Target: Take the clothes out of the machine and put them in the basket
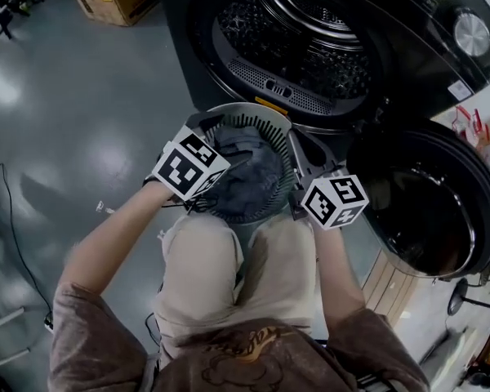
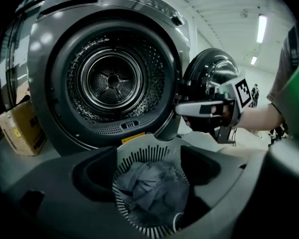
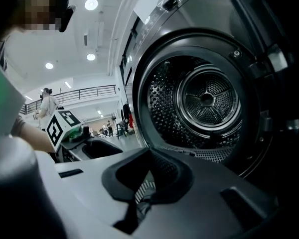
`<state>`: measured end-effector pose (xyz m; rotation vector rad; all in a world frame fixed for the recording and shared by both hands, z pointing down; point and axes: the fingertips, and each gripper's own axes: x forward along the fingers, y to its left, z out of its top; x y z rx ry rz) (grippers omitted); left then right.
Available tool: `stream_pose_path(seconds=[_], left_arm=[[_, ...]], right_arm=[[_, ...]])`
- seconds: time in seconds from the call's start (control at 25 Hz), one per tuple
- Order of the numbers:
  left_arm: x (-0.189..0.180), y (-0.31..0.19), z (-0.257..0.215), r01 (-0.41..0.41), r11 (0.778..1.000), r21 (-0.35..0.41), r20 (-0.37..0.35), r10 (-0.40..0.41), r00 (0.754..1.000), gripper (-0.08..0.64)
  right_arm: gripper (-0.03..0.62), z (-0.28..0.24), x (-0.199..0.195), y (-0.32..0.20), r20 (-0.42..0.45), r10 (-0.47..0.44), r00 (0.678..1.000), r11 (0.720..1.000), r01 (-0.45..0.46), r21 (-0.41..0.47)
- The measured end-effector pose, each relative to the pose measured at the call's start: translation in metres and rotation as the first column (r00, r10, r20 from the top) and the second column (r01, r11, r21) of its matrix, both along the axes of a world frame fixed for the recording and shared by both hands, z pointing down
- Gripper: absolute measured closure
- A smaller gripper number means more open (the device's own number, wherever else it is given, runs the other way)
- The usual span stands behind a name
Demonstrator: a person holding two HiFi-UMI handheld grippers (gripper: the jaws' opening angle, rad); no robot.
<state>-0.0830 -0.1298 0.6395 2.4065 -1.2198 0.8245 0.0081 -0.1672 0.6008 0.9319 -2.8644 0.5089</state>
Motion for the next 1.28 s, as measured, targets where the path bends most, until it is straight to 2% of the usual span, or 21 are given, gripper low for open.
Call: stream_pose_path(seconds=[0.16,0.36,0.52,0.76,1.0,1.28], left_arm=[[-0.01,-0.009,-0.019,-0.007,0.999,-0.041,-0.052,0.005,0.999,0.164],[-0.024,-0.007,-0.075,-0.014,0.993,-0.115,-0.048,0.009,0.999,0.164],[-0.034,-0.005,-0.159,0.039,0.992,-0.12,-0.095,-0.051,0.994,0.164],[-0.057,0.01,-0.298,0.151,0.982,-0.109,-0.172,-0.169,0.971,0.164],[-0.058,0.029,-0.401,0.173,0.976,-0.129,-0.229,-0.199,0.953,0.164],[-0.061,0.038,-0.493,0.189,0.978,-0.093,-0.314,-0.209,0.926,0.164]], right_arm=[[0.595,-0.012,-0.017,-0.005,-0.023,-0.012,1.0,0.998,0.011,-0.055],[0.595,-0.085,-0.037,-0.001,-0.042,-0.063,0.997,0.993,0.059,-0.102],[0.594,-0.163,-0.042,-0.001,-0.06,-0.084,0.995,0.987,0.075,-0.141],[0.594,-0.294,-0.049,0.005,-0.093,-0.105,0.99,0.982,0.089,-0.166],[0.594,-0.403,-0.047,0.012,-0.102,-0.091,0.991,0.984,0.074,-0.161],[0.594,-0.497,-0.053,0.019,-0.116,-0.098,0.988,0.992,0.087,-0.096]])
